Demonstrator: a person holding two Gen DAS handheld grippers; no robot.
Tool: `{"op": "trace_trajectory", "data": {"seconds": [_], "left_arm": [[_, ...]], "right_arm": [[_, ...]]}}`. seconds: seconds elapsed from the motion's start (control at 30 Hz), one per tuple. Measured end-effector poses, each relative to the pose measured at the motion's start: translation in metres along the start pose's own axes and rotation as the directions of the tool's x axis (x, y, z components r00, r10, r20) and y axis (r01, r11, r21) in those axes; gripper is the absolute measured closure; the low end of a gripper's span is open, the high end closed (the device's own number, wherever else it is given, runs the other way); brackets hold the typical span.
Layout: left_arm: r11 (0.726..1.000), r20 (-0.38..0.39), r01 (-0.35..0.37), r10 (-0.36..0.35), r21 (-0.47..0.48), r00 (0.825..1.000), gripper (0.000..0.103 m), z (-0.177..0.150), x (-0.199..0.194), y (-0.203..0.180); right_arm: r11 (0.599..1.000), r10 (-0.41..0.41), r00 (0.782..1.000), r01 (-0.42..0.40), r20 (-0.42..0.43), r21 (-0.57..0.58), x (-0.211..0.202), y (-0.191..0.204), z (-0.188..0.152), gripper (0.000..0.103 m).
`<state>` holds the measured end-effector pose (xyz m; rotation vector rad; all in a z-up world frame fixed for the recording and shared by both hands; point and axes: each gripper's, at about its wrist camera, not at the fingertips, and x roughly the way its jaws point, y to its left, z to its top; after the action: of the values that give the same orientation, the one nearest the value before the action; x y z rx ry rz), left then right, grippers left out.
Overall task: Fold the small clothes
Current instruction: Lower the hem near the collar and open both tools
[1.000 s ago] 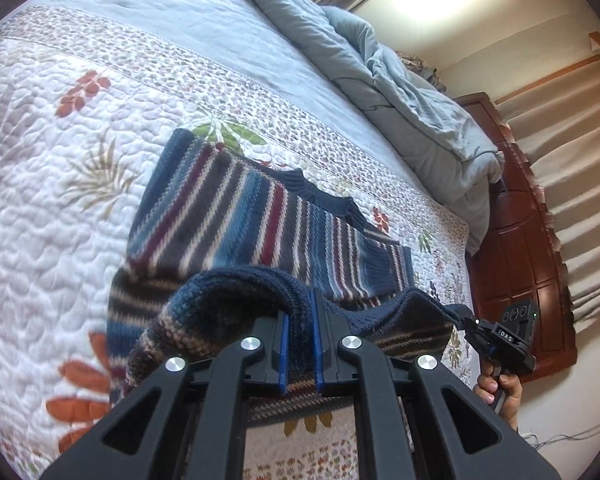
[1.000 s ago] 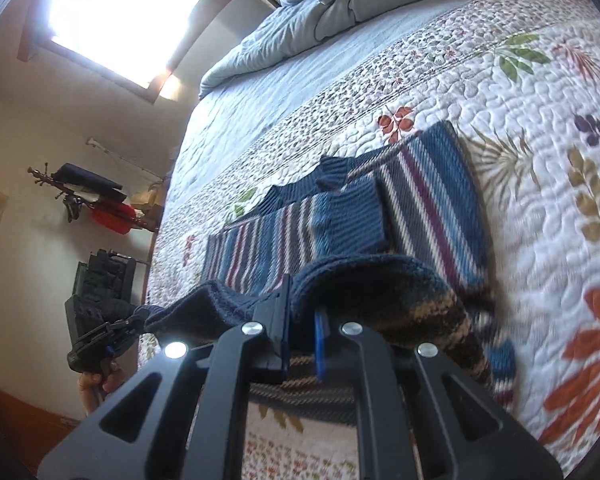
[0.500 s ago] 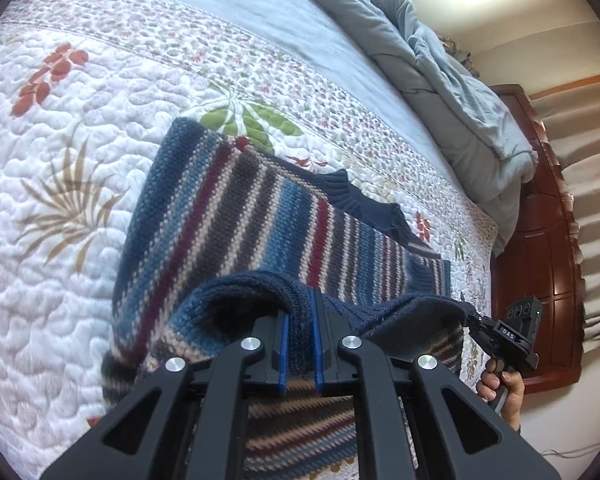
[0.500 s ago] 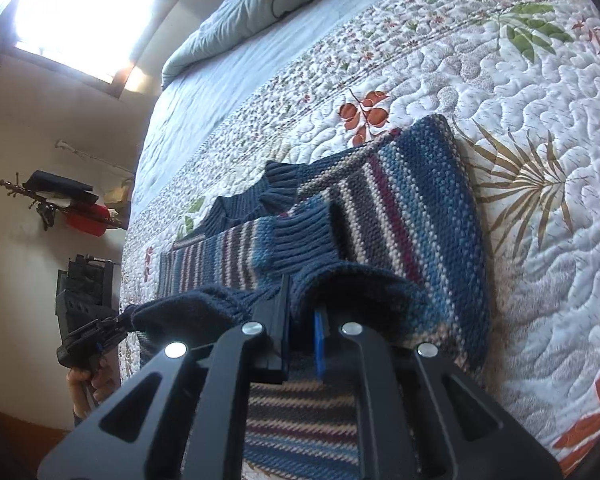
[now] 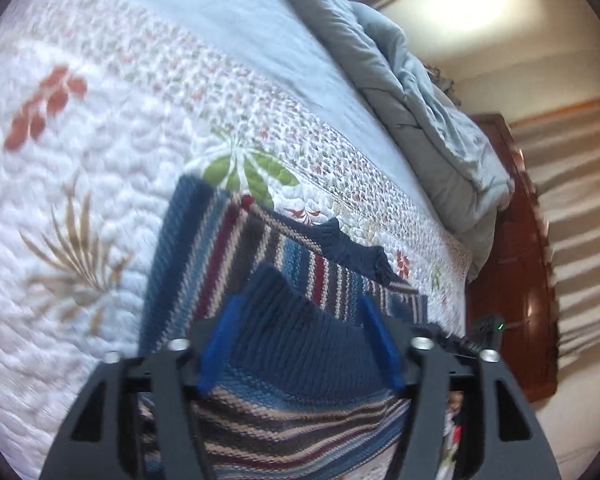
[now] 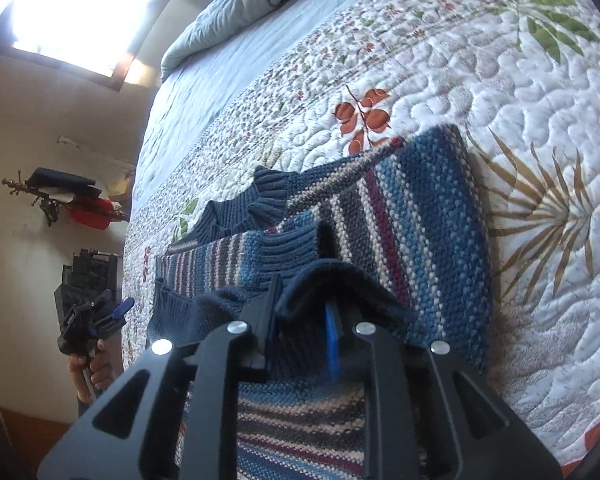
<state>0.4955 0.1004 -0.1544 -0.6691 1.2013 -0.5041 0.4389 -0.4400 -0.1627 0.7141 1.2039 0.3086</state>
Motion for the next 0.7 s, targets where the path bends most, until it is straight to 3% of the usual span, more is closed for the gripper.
{"op": "trace_trajectory", "data": {"seconds": [0.07, 0.1, 0.13, 0.27, 0.33, 0.5, 0.7], "left_arm": [[0.998, -0.027, -0.031, 0.032, 0.061, 0.999, 0.029, 0.004, 0.002, -0.004], [0.993, -0.039, -0.06, 0.064, 0.105, 0.997, 0.029, 0.006, 0.005, -0.006], [0.991, -0.05, -0.06, 0.067, 0.123, 0.997, 0.029, 0.007, 0.008, -0.007], [0.977, -0.112, -0.06, 0.084, 0.205, 0.99, 0.029, 0.009, 0.028, -0.007], [0.963, -0.144, -0.052, 0.092, 0.266, 0.985, 0.029, 0.008, 0.038, -0.01], [0.952, -0.207, 0.0, 0.066, 0.305, 0.976, 0.029, 0.006, 0.054, -0.009], [0.949, -0.252, -0.014, 0.097, 0.314, 0.963, 0.031, 0.004, 0.069, 0.002]], "right_arm": [[0.999, 0.021, 0.999, -0.022, -0.034, -0.032, -0.006, 0.005, 0.004, 0.057], [0.999, 0.007, 1.0, -0.008, -0.021, -0.049, -0.014, 0.007, 0.007, 0.036], [0.998, -0.004, 1.0, 0.004, -0.007, -0.059, -0.021, 0.008, 0.009, 0.033], [0.997, 0.009, 1.0, -0.009, -0.004, -0.078, -0.044, 0.003, 0.027, 0.038], [0.993, 0.003, 0.999, -0.008, -0.048, -0.119, -0.039, -0.001, 0.033, 0.054], [0.982, -0.008, 0.985, -0.025, -0.175, -0.188, 0.003, -0.009, 0.034, 0.055], [0.979, 0.006, 0.974, -0.052, -0.225, -0.199, 0.033, -0.019, 0.032, 0.054]]}}
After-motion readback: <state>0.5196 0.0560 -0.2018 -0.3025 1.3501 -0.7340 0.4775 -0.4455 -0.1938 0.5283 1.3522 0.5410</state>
